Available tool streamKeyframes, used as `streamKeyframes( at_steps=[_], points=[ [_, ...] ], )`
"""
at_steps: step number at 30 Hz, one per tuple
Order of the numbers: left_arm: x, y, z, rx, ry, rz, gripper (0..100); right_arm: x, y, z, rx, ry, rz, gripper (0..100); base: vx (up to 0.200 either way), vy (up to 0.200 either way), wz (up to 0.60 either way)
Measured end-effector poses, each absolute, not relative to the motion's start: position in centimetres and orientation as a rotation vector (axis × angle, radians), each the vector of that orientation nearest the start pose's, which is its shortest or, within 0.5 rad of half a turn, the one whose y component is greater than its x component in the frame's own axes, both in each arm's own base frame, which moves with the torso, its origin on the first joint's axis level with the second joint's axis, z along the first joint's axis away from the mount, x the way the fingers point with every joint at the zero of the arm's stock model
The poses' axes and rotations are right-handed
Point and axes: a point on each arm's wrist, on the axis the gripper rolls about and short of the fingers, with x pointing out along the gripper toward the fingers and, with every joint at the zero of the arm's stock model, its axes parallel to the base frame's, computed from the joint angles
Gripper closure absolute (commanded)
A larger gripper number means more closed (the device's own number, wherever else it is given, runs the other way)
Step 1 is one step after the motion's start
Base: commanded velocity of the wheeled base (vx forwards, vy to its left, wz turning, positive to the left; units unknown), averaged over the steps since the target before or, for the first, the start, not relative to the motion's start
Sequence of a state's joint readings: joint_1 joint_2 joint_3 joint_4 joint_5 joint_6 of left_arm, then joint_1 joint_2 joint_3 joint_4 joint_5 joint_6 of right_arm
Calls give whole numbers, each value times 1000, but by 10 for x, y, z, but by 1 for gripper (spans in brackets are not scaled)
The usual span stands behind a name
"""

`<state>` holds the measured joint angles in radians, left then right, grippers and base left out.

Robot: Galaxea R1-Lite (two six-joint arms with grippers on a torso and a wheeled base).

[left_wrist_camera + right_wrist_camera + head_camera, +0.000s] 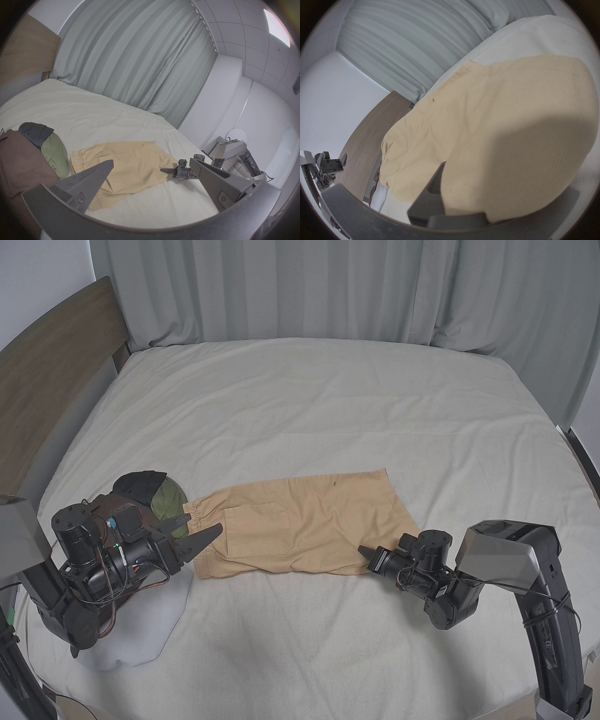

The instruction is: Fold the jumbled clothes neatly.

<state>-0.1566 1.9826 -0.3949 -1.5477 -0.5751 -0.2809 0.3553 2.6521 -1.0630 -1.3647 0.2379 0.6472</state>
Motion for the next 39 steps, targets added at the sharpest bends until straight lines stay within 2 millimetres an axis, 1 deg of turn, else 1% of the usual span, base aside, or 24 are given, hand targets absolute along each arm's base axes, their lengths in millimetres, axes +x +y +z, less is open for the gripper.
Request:
streamKeyframes(
  at_steps=[11, 18, 27, 35, 39],
  points=[
    [288, -56, 97, -281, 137, -745, 0, 403, 154, -58, 610, 423, 489, 100, 0, 0, 0],
    [290, -54, 98, -284, 131, -739, 0, 395, 150, -56, 609, 446, 482, 100, 0, 0, 0],
    [288, -55, 96, -300, 146, -739, 0, 379, 144, -50, 607, 467, 478, 100, 0, 0, 0],
    [288, -55, 97, -304, 147, -742, 0, 367, 140, -52, 604, 504, 457, 100, 0, 0, 0],
    [288, -55, 97, -304, 144, -741, 0, 359, 137, -49, 601, 526, 452, 100, 0, 0, 0]
  ],
)
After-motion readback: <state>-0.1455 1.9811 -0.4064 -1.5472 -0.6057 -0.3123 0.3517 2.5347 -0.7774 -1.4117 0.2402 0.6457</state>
